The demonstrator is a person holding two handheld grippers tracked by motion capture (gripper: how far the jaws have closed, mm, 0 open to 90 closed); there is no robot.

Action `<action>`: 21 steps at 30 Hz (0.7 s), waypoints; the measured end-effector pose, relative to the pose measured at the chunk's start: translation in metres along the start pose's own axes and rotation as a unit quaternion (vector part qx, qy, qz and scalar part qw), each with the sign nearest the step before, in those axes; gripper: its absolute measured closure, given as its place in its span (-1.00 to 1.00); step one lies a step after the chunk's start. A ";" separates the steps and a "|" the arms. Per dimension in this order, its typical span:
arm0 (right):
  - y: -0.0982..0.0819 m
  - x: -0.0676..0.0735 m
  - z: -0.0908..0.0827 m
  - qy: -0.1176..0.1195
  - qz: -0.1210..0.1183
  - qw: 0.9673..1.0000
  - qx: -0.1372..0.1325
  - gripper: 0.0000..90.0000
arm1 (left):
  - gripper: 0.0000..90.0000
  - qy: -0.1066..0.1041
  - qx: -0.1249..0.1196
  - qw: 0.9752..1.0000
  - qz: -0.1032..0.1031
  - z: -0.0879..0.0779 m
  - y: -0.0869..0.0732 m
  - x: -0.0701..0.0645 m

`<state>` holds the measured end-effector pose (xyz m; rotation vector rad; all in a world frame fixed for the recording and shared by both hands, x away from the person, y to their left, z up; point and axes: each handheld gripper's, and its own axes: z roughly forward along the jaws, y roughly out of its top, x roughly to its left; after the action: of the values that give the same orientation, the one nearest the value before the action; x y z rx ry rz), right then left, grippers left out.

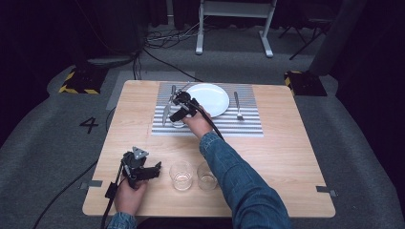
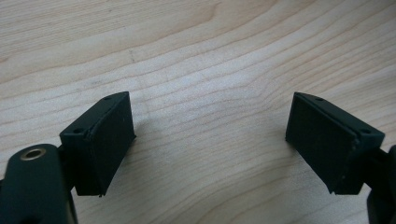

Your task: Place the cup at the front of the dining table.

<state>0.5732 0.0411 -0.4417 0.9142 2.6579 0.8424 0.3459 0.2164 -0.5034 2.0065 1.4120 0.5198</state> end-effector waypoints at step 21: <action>0.000 0.006 -0.038 -0.041 -0.016 0.999 -0.022 -0.79 | -0.65 0.000 0.000 1.000 -0.001 0.000 0.000 0.000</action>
<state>0.5549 0.0272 -0.4111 0.8743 2.5666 0.8341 0.3461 0.2162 -0.5033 2.0058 1.4141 0.5188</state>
